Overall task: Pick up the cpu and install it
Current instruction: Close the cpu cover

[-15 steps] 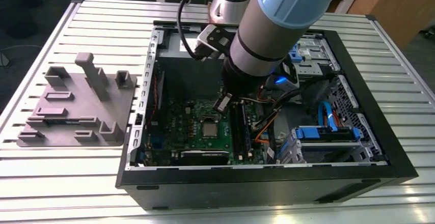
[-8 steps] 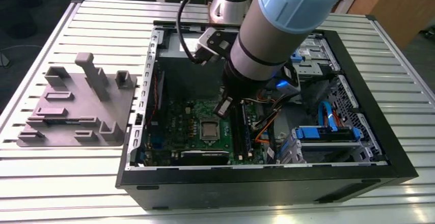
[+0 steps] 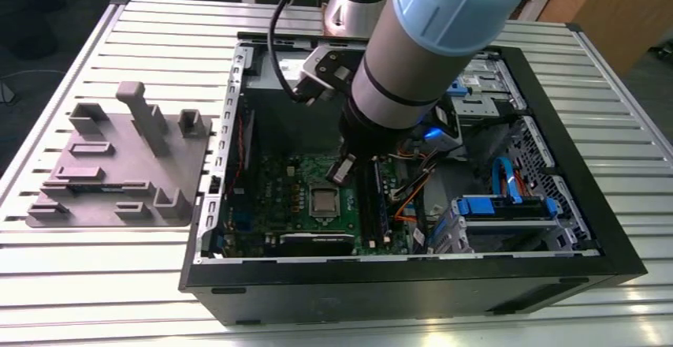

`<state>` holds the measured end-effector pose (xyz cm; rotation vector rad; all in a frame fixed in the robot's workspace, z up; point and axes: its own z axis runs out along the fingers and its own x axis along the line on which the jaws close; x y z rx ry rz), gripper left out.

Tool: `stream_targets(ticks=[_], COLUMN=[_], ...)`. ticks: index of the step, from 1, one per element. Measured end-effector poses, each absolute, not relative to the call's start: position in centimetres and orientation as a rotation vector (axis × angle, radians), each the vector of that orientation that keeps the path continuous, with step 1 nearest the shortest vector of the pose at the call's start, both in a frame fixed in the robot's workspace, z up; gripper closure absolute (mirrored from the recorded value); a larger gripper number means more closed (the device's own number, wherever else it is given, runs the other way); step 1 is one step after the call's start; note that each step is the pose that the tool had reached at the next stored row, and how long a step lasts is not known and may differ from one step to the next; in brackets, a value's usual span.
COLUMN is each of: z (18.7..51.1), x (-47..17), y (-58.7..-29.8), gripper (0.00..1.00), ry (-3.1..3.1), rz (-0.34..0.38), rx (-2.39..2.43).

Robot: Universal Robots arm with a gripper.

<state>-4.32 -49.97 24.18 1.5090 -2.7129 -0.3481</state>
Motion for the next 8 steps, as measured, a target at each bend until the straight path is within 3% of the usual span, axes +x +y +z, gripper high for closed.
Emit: stream_targets(ticks=[8], z=[24.17], x=[-4.74], y=[-50.46], gripper=[0.90], ry=[-2.712], rz=[-0.346], rx=[1.510])
